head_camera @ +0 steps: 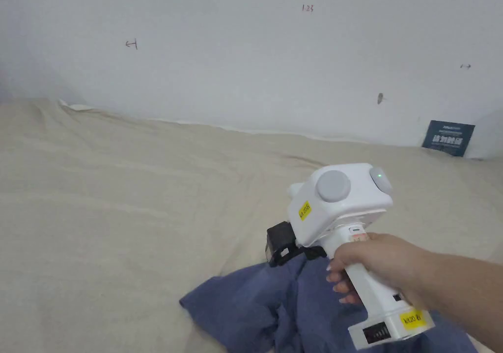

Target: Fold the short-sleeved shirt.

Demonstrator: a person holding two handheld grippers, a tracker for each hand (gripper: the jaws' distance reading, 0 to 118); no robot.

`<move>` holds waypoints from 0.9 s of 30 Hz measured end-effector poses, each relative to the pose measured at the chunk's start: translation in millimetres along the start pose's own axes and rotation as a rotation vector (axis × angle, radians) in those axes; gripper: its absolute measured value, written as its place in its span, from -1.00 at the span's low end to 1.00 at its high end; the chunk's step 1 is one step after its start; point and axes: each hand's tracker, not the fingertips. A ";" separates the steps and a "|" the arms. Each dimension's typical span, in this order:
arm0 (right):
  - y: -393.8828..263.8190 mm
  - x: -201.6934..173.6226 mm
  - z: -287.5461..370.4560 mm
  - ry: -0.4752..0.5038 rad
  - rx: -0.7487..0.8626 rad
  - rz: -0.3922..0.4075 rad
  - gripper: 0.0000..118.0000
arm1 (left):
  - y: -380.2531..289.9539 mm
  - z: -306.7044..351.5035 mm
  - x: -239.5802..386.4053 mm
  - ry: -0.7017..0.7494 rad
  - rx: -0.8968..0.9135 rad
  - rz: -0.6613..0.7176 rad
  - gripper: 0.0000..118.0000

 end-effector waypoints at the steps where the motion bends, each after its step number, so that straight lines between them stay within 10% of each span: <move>1: 11.5 -1.2 -18.5 -0.018 -0.062 -0.009 0.31 | 0.7 0.1 -0.9 -0.006 0.000 0.001 -0.96; 9: 28.1 -9.2 -95.0 -0.101 -0.224 -0.028 0.05 | 2.7 -2.5 -10.8 -0.052 -0.018 0.040 -0.96; 11: 31.9 -6.4 -83.2 -0.087 -0.182 -0.028 -0.92 | 1.7 -2.9 -13.3 -0.060 -0.024 0.053 -0.96; 22: -11.4 14.8 29.6 -0.051 -0.024 0.069 -0.95 | -2.1 0.2 -16.5 -0.079 -0.009 0.073 -0.96; 27: -79.5 60.4 127.1 0.111 0.155 -0.097 -0.95 | 2.7 15.0 -9.4 -0.069 0.002 0.075 -0.96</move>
